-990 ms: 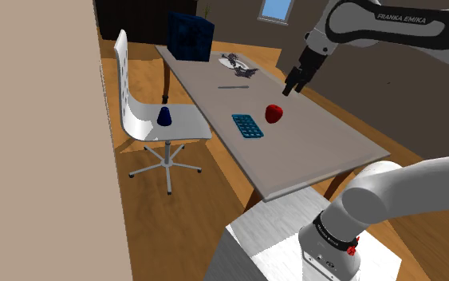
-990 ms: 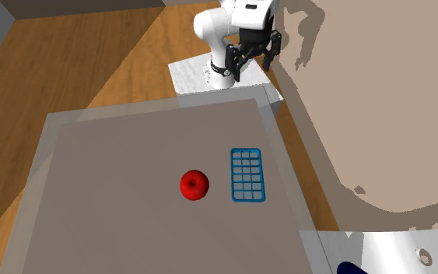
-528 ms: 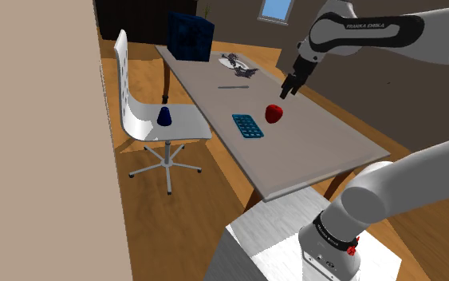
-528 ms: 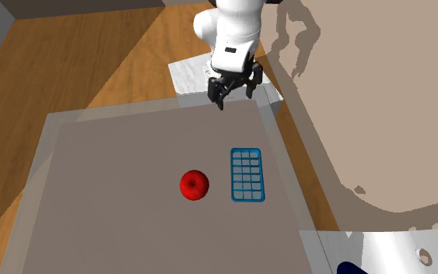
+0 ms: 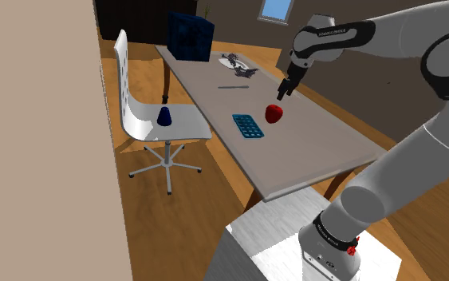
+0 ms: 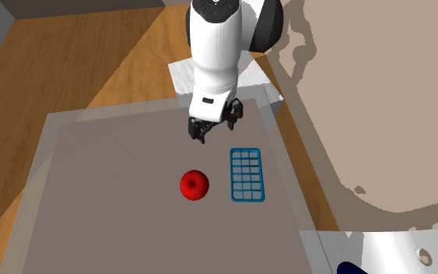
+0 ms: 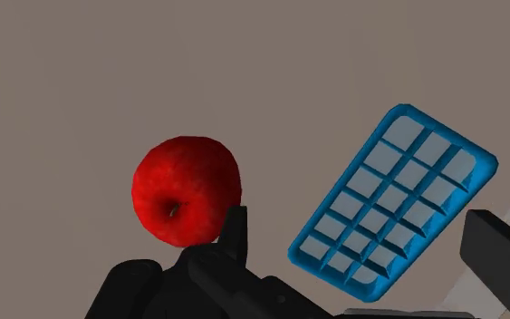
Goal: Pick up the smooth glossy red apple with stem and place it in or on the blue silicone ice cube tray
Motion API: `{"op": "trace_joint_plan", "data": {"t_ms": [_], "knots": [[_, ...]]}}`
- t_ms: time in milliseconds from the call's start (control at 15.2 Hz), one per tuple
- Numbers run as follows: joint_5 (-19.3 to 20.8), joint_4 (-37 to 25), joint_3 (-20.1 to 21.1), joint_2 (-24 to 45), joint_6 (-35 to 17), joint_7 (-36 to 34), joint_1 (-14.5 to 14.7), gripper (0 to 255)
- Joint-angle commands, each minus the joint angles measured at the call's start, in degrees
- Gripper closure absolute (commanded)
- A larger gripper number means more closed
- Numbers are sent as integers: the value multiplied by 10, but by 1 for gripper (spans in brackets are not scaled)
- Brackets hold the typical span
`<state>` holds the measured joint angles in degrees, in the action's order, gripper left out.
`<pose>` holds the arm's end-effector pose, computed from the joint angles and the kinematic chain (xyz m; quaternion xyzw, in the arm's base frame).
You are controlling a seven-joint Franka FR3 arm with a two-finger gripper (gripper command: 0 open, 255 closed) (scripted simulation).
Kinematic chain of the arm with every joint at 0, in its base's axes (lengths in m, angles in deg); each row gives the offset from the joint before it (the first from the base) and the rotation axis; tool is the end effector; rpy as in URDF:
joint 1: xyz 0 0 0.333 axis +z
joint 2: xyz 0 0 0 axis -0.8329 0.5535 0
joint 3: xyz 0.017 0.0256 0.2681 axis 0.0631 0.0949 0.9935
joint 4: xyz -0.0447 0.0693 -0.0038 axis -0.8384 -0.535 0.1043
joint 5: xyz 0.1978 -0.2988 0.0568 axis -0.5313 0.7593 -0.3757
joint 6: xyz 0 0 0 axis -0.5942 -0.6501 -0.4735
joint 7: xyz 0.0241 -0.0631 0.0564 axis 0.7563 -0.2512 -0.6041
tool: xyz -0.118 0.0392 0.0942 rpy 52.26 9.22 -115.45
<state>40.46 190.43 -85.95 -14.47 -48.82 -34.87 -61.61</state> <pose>0.4556 -0.2194 0.4040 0.9973 0.0595 0.0365 0.0221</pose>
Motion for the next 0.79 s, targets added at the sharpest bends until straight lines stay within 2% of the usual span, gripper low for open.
{"op": "trace_joint_plan", "data": {"t_ms": [0,528,726], "knots": [[-8,-29,-13,39,-7,29,-5,0],[-66,-177,-35,219,-22,131,-44,0],[-71,-179,-33,235,-35,137,-49,0]]}}
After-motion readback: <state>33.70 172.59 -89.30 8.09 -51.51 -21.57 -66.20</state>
